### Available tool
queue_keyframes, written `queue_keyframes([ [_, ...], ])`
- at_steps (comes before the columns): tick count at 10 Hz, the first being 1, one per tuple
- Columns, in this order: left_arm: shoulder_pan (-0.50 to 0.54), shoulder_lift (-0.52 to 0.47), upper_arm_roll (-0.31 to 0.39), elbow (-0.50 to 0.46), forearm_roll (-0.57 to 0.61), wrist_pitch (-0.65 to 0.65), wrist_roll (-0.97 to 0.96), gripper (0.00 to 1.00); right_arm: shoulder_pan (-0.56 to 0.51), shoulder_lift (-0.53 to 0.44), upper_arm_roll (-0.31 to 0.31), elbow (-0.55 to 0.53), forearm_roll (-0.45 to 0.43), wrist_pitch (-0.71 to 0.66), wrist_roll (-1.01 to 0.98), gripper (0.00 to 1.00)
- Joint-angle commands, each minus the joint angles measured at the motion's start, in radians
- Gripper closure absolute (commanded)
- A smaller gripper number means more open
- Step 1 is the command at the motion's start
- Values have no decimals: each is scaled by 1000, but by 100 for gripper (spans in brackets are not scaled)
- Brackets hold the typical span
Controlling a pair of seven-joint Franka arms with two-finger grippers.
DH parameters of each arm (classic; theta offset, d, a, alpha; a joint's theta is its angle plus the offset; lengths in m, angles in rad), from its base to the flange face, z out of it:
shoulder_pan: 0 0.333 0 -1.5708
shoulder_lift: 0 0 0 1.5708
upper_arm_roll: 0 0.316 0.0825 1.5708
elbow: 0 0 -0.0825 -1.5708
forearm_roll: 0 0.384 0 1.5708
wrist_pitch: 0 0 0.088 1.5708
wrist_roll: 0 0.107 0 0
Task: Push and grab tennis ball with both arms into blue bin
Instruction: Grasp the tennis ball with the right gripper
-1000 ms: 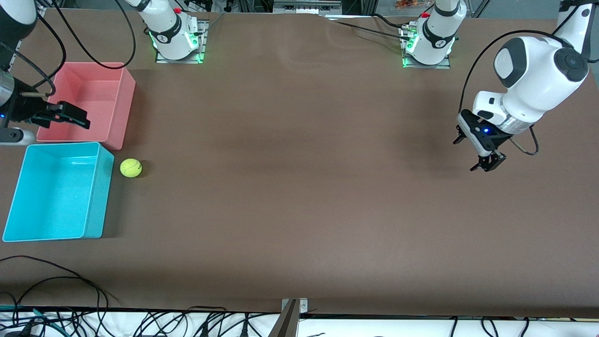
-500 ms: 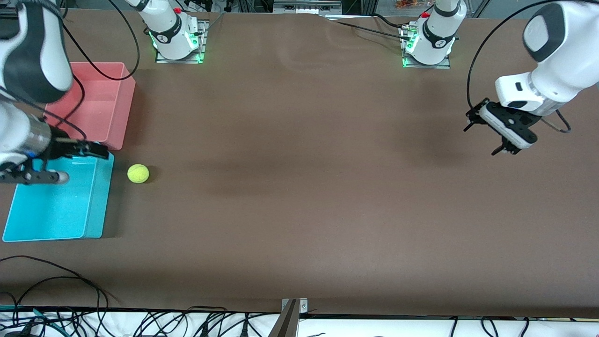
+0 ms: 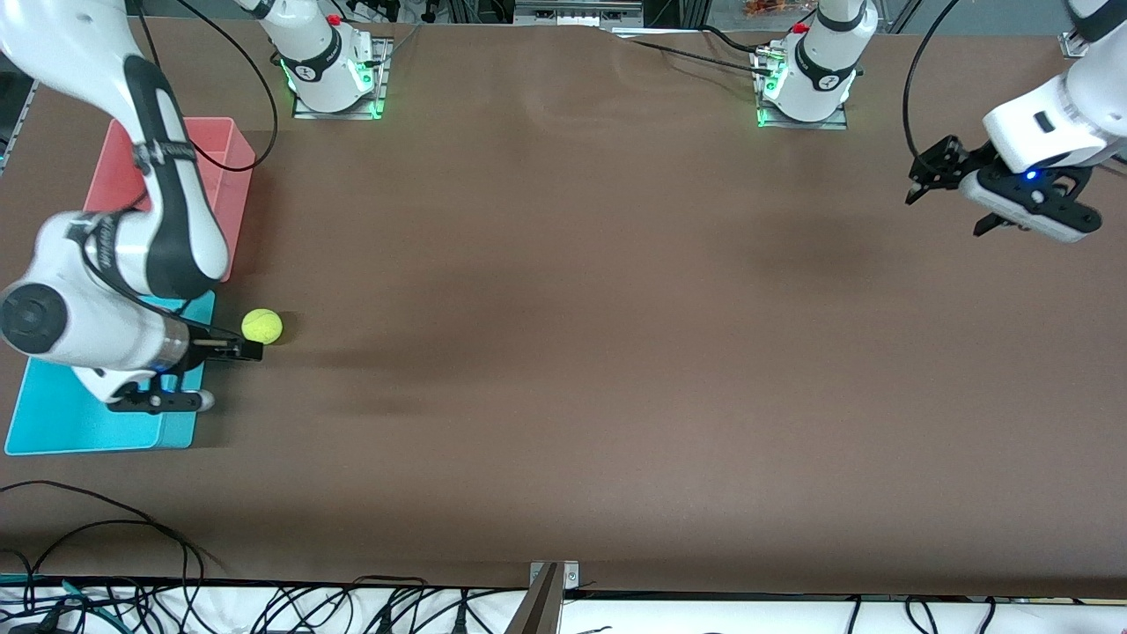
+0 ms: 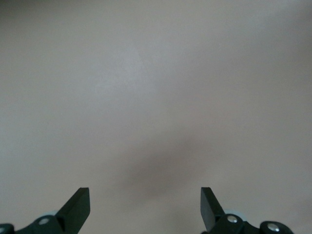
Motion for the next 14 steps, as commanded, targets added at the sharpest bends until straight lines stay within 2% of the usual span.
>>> queue_keyframes([
  [1, -4, 9, 1, 132, 58, -161, -76, 0, 3, 3, 1, -83, -70, 40, 15, 0],
  [4, 11, 8, -11, 189, 73, -246, -145, 0, 2, -71, -8, -297, -70, 217, 15, 0],
  [5, 20, -7, -36, 187, 99, -253, -155, 0, 0, -95, -9, -350, -70, 254, 15, 0],
  [7, 16, 6, -65, 202, 104, -263, -242, 0, 0, -94, -16, -396, -79, 311, 11, 0],
  [9, 13, 43, -69, 284, 92, -304, -300, 0, 0, -88, -23, -427, -172, 333, 15, 0],
  [11, -9, 45, -48, 285, 90, -306, -355, 0, 2, -74, -23, -429, -173, 357, 18, 0],
  [12, -70, 48, -30, 287, 93, -306, -400, 0, 3, -65, -23, -430, -174, 361, 18, 0],
  [13, -119, 74, 2, 311, 92, -306, -473, 0, 2, -60, -23, -430, -176, 362, 20, 6],
  [14, -121, 95, 7, 348, 89, -325, -507, 0, 5, -42, -23, -432, -180, 383, 20, 20],
])
